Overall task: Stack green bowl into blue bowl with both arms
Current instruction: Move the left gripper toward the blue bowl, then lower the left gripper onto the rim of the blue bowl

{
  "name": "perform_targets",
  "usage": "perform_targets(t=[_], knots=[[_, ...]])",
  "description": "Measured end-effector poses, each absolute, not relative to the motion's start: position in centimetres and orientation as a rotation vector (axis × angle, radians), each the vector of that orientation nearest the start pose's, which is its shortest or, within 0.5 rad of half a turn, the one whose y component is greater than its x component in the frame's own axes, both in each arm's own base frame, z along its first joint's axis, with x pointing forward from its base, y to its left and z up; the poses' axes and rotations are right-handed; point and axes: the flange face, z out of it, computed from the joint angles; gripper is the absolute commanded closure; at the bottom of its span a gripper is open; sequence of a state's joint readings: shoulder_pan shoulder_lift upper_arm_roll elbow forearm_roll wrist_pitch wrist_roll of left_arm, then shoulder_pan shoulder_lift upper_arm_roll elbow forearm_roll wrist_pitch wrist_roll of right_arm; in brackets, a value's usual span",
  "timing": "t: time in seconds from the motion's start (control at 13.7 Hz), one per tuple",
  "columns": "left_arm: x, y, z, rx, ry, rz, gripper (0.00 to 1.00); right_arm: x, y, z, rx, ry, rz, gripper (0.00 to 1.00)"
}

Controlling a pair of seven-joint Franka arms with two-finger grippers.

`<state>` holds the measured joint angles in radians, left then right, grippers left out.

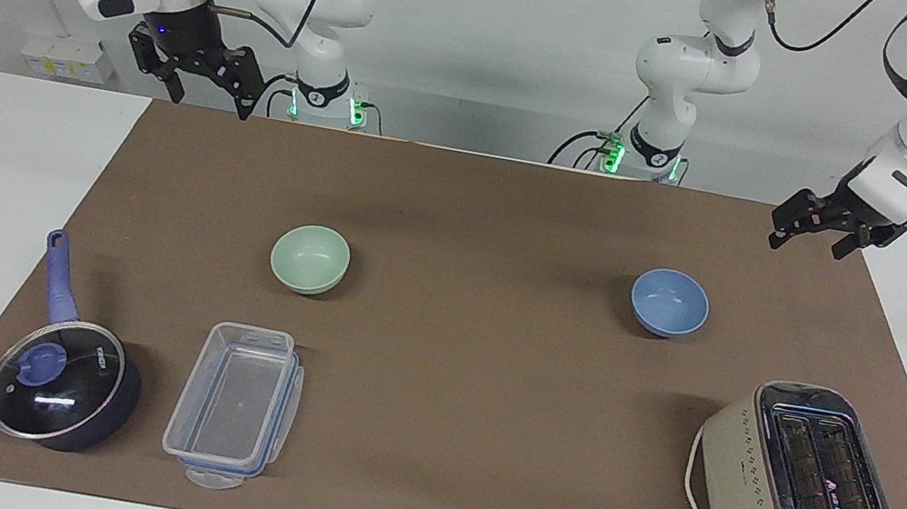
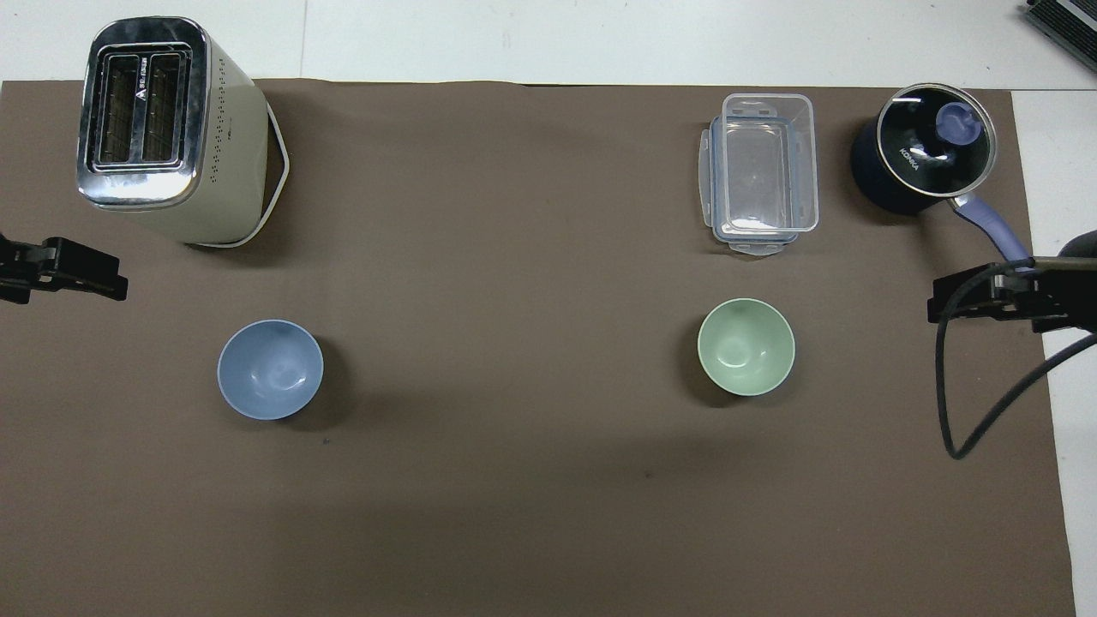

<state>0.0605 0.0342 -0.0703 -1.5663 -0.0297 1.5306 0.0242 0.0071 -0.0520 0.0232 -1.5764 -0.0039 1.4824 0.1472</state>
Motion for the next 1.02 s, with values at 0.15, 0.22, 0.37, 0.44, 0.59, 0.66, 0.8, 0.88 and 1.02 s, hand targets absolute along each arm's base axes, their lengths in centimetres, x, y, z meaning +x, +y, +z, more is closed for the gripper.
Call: perform_targets(t=[0.15,0.22,0.37,0.44,0.59,0.66,0.8,0.88,1.02], knots=[[55.8,-1.0,60.1,-3.172,0.058,0.113,0.00,52.9,1.6,64.2,-3.144,0.184,0.065,0.00],[55.7,-1.0,59.8,-3.172,0.059,0.101,0.00,52.9,1.6,64.2,-3.144,0.184,0.065,0.00],[55.2,-1.1,59.0,-3.170,0.058,0.082,0.00,52.9,1.6,64.3,-3.144,0.185,0.065,0.00],[54.8,-1.1,58.4,-3.169,0.057,0.075,0.00,52.9,1.6,64.2,-3.144,0.185,0.065,0.00],[54.2,-1.1,57.0,-3.167,0.056,0.068,0.00,52.9,1.6,64.2,-3.144,0.185,0.065,0.00],[54.0,-1.1,56.2,-3.167,0.059,0.071,0.00,52.9,1.6,64.2,-3.144,0.185,0.065,0.00],[53.5,-1.0,54.9,-3.166,0.069,0.069,0.00,52.9,1.6,64.3,-3.144,0.185,0.065,0.00],[53.4,-1.0,54.4,-3.165,0.071,0.066,0.00,52.9,1.6,64.3,-3.144,0.185,0.065,0.00],[53.1,-0.9,53.3,-3.165,0.069,0.056,0.00,52.9,1.6,64.3,-3.144,0.185,0.065,0.00]])
